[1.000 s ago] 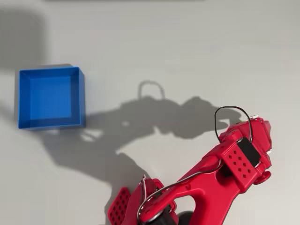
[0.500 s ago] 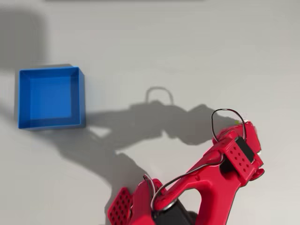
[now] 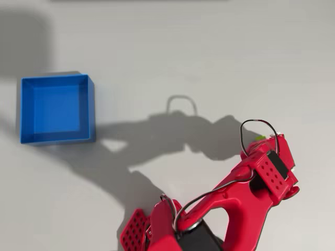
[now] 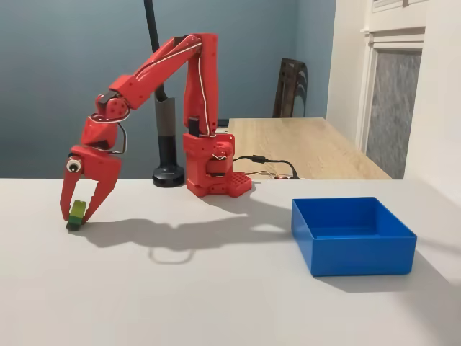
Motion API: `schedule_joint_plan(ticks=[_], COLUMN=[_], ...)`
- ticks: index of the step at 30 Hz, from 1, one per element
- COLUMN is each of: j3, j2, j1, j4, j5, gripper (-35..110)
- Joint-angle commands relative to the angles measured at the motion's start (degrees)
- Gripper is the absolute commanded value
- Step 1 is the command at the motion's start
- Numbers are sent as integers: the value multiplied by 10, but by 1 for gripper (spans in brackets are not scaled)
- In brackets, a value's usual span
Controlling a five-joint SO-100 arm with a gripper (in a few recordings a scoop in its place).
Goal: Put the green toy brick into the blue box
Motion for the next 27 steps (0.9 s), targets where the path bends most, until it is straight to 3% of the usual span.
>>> schedule_joint_plan(ticks=[1,11,27], j3=[-34,-154,-165], j2=[11,70,288], j1=[-2,-129,-514], j4=[32,261,310], j5=[-3,23,-31], gripper=[0,0,0])
